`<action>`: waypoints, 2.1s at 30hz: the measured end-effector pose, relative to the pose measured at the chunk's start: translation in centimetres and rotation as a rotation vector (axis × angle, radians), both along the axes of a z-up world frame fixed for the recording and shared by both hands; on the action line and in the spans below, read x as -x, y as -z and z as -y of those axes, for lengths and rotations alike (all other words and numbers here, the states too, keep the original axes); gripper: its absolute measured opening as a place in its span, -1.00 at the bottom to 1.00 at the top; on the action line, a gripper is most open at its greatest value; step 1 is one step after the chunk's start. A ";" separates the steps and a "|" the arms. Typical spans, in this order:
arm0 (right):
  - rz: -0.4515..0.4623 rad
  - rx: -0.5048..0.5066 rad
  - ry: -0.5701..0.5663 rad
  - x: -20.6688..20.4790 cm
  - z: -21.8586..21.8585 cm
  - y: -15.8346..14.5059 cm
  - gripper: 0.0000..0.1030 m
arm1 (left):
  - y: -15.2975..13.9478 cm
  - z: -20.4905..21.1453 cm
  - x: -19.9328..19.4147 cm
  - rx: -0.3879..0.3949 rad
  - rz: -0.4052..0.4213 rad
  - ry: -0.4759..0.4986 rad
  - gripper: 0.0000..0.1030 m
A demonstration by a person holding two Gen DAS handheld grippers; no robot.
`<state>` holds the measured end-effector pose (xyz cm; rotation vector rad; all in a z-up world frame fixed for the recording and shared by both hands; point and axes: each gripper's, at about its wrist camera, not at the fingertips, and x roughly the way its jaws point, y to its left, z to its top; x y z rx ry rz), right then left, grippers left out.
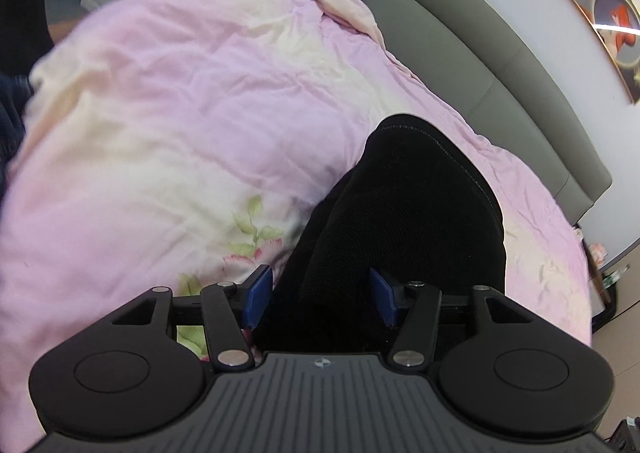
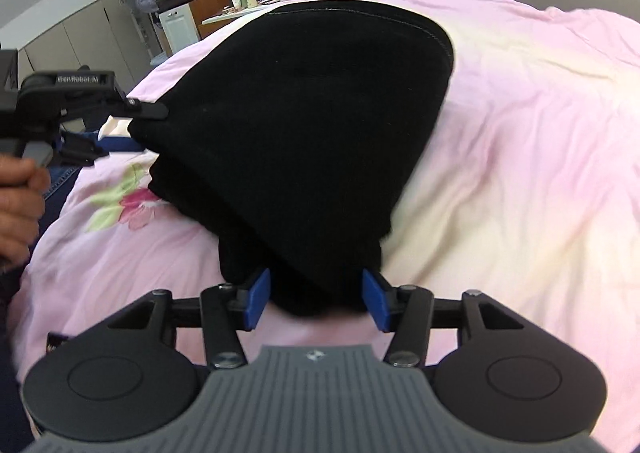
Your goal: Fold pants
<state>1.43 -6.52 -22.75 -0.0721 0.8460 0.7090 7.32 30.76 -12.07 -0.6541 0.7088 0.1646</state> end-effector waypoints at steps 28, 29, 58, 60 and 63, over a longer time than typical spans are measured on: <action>-0.029 -0.154 0.179 -6.3 3.6 -3.7 0.54 | -3.0 -0.6 -9.4 -0.226 -0.160 0.358 0.85; -0.030 -0.147 0.176 -6.4 3.2 -3.6 0.55 | -2.9 -0.8 -9.6 -0.211 -0.161 0.366 0.86; -0.529 -0.472 0.187 -19.2 2.0 2.5 0.89 | 7.4 -6.4 -14.4 0.453 -0.265 0.556 1.00; -0.578 -0.519 0.204 -19.9 2.6 3.7 0.89 | 7.6 -6.5 -14.6 0.465 -0.264 0.572 1.00; -0.630 -0.587 0.214 -21.0 3.1 5.1 0.89 | 7.8 -6.4 -14.9 0.469 -0.260 0.594 1.00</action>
